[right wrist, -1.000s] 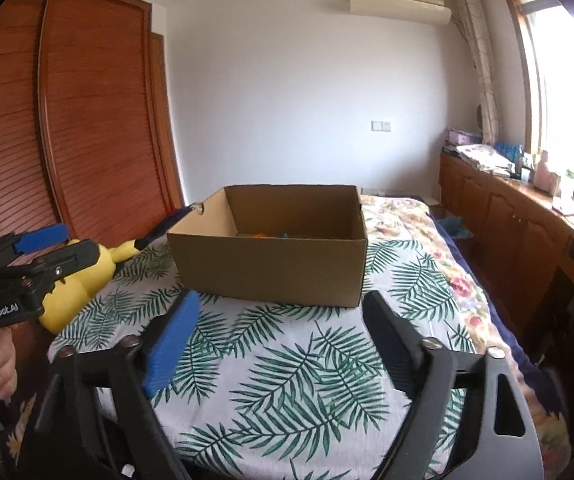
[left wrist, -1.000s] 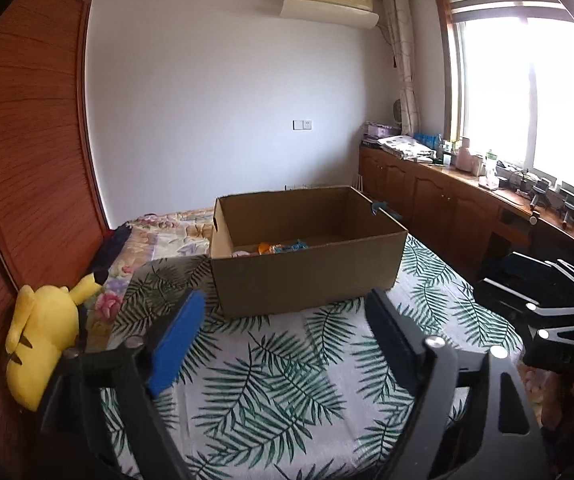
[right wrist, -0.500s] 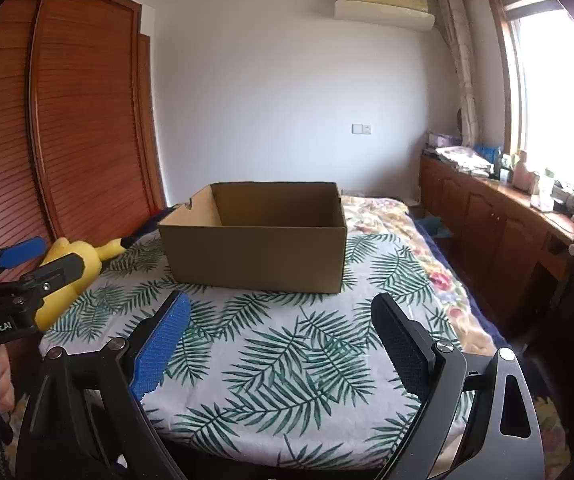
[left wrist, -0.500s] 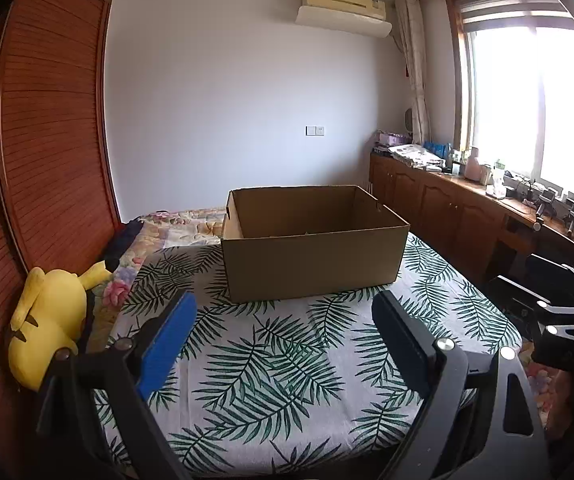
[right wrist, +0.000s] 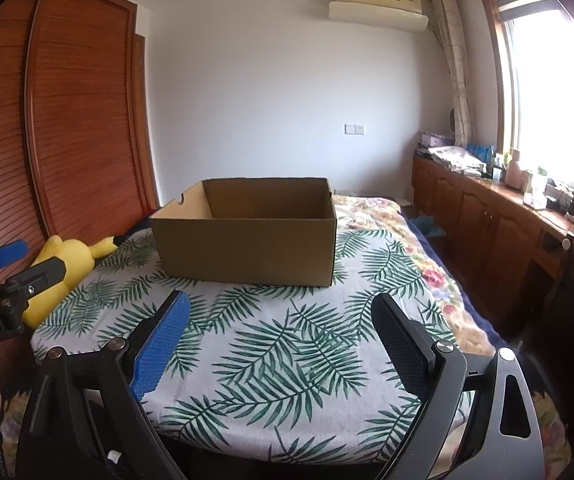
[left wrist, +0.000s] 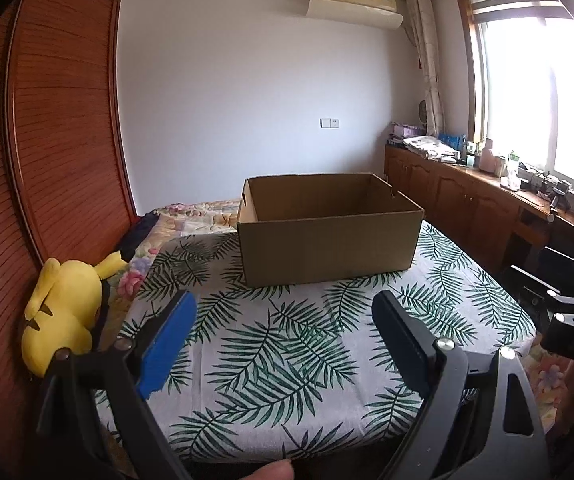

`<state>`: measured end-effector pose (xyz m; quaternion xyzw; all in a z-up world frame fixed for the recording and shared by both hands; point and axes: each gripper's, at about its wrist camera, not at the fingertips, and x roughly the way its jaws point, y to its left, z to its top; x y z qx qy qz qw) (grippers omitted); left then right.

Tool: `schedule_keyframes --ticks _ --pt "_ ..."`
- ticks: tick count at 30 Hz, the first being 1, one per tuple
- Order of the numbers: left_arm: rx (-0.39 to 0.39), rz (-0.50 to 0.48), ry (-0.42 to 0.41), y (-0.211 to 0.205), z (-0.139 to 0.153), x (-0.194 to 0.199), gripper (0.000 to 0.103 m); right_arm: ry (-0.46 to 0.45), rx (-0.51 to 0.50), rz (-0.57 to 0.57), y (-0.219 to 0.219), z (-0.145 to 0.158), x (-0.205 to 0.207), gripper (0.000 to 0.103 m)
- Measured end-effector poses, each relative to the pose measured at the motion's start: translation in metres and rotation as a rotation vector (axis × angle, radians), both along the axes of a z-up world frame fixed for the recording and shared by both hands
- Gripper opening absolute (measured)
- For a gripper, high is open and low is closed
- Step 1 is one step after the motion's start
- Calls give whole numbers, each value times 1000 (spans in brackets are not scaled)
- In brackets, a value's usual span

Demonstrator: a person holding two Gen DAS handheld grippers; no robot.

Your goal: Organize snacks

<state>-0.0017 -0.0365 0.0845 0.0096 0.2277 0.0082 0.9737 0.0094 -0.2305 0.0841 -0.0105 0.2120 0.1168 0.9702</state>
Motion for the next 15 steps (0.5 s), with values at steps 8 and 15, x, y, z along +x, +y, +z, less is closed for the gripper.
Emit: schedule_keyframes --ticks 8,15 --pt "-8 4 16 3 -6 0 90 2 -2 1 1 -1 0 93" --pt "-22 5 17 5 -6 1 91 0 -2 0 0 -1 0 93"
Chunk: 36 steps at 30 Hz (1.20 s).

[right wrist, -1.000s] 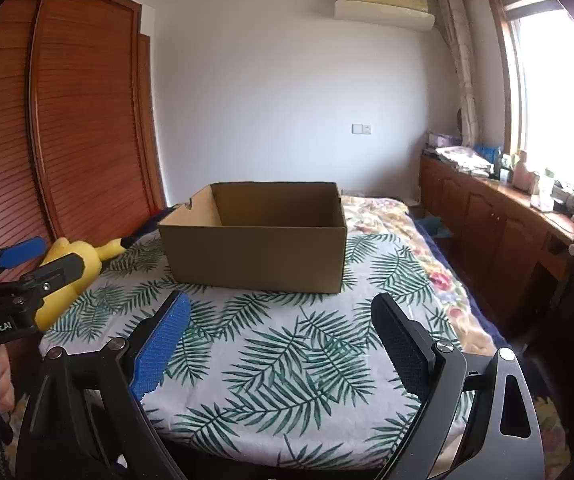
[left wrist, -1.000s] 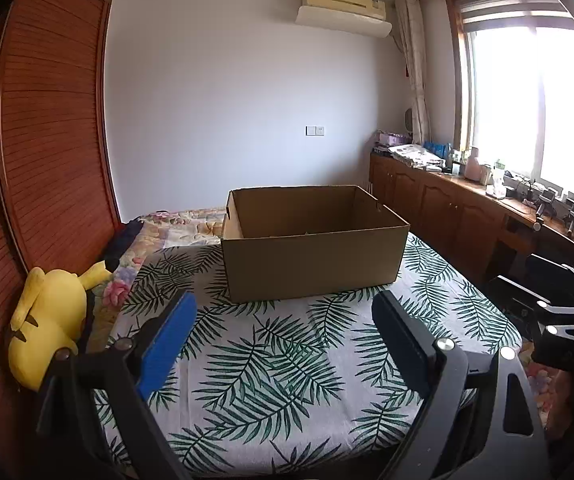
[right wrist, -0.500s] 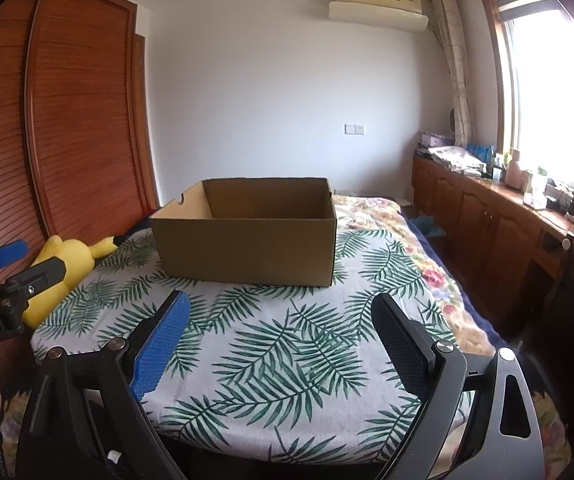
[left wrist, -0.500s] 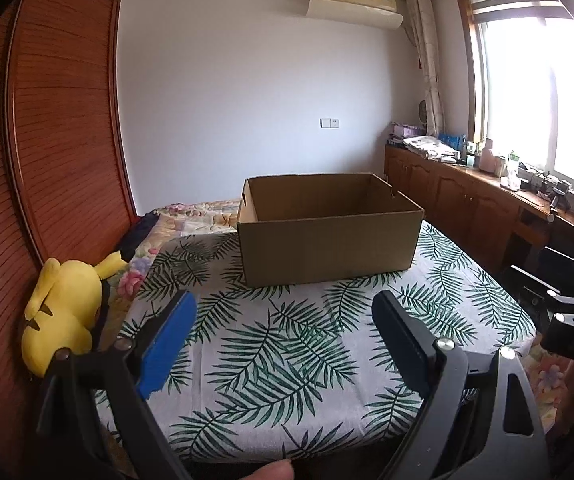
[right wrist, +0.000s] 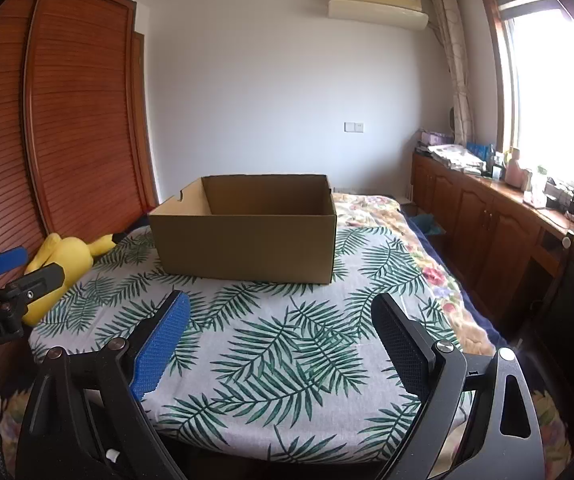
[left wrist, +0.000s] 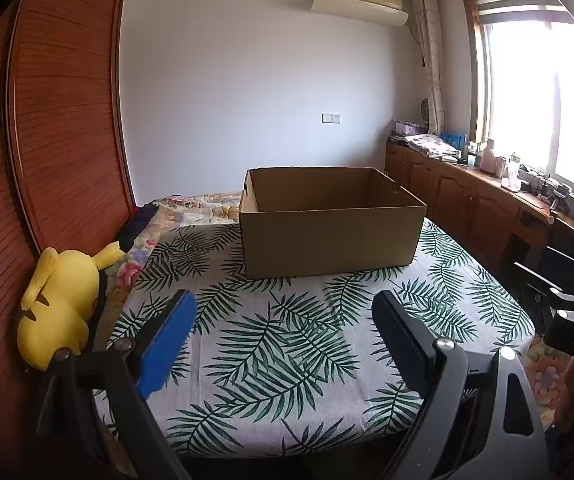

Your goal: Organize snacks

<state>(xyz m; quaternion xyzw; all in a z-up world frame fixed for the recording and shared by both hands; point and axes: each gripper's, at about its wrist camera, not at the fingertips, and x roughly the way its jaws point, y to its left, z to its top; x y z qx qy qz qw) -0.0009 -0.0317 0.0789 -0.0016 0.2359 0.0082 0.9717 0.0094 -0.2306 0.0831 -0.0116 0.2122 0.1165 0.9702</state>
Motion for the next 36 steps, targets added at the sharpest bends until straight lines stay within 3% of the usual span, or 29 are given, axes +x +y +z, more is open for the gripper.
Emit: schedule_keyframes --ticks 36 --pt "11 1 7 -1 -2 -1 91 0 1 -16 3 -4 0 93"
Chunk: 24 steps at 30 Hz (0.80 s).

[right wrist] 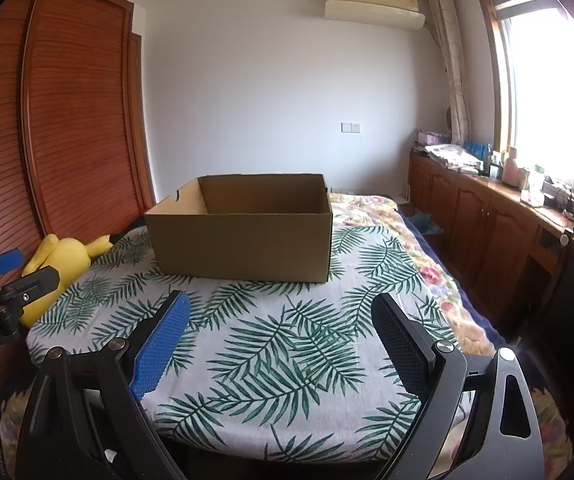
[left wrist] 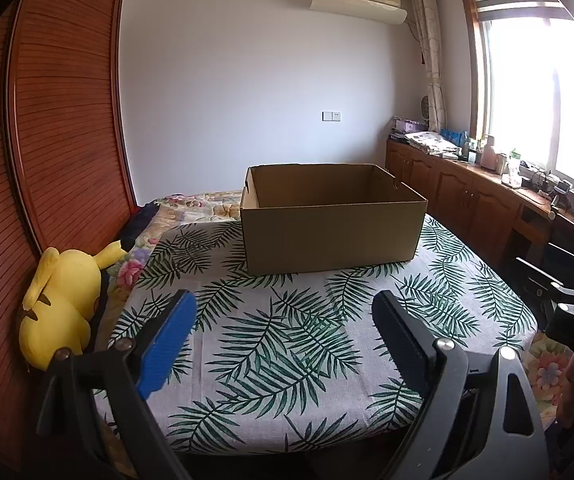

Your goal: Organize snacks

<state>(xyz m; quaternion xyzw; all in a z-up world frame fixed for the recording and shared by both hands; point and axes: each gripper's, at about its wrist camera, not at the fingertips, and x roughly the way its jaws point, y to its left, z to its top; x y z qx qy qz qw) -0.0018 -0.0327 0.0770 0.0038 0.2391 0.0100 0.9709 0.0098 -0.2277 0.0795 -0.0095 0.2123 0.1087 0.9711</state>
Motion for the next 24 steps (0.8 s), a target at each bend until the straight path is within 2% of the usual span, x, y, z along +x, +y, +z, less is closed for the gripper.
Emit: schedule_keyframes --ticks 24 --pt "0 -1 1 0 -2 0 91 3 3 -1 0 0 -1 93"
